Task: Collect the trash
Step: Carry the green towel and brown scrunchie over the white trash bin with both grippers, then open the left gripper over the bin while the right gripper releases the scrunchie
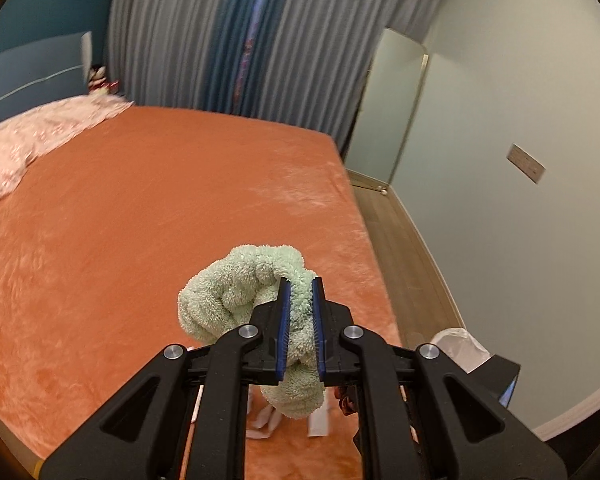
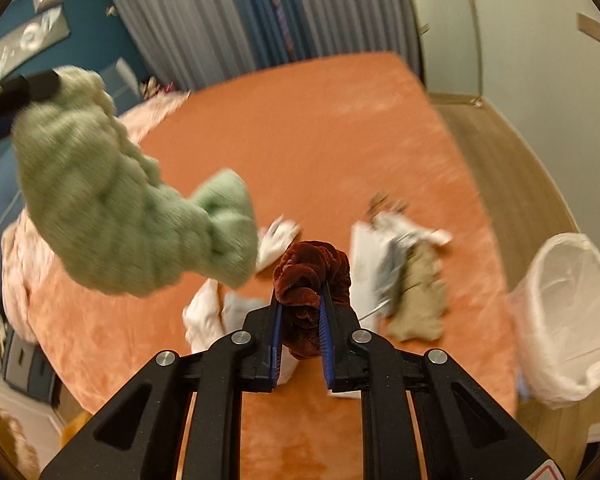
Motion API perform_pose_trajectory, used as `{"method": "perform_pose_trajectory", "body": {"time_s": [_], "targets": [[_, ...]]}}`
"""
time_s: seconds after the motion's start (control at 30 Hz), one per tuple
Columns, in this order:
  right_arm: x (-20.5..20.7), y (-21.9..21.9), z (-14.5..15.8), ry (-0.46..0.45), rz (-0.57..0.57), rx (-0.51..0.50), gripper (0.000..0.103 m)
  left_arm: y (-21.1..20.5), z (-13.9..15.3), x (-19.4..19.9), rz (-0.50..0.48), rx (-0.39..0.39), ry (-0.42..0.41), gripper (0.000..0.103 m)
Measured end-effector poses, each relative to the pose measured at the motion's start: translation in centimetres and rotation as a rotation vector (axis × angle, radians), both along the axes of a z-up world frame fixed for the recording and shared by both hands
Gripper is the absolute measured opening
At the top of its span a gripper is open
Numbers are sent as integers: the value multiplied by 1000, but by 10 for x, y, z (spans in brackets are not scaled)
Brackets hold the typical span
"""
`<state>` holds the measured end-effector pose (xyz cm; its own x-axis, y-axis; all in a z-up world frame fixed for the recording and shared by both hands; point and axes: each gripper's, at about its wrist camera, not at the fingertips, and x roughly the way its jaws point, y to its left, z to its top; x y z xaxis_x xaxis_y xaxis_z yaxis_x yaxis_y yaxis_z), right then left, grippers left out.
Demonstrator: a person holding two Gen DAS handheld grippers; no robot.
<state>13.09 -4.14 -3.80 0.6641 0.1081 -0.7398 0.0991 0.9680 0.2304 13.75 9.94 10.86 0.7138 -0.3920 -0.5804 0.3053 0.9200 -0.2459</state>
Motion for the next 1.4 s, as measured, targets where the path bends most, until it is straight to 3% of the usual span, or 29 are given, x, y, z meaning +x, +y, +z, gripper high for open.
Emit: {"method": "perform_pose_trajectory", "body": {"time_s": [0.13,0.33,0.57,0.77,1.13,1.4], "targets": [[-20,-49,31,-52,-83,-18,15,-54,14,-10,-84,7,-25,10],[-60,-124,49,-82,-215,-51,15,-136,22,-33,-210,17,-42,10],[-105,-198,49,-81,-365,-66,15,-218,15,-60,-324,46,-37,10],[-130,-236,37,-69,-443,-73,15,-282,2,-74,-390,76,-14,10],[-151,-283,16,-32,-517,-60,15,-336,-33,-76,-454,103,54,10],[-153,-302,8,-20,-531,-43,15,-353,-52,-69,-464,117,96,11]]}}
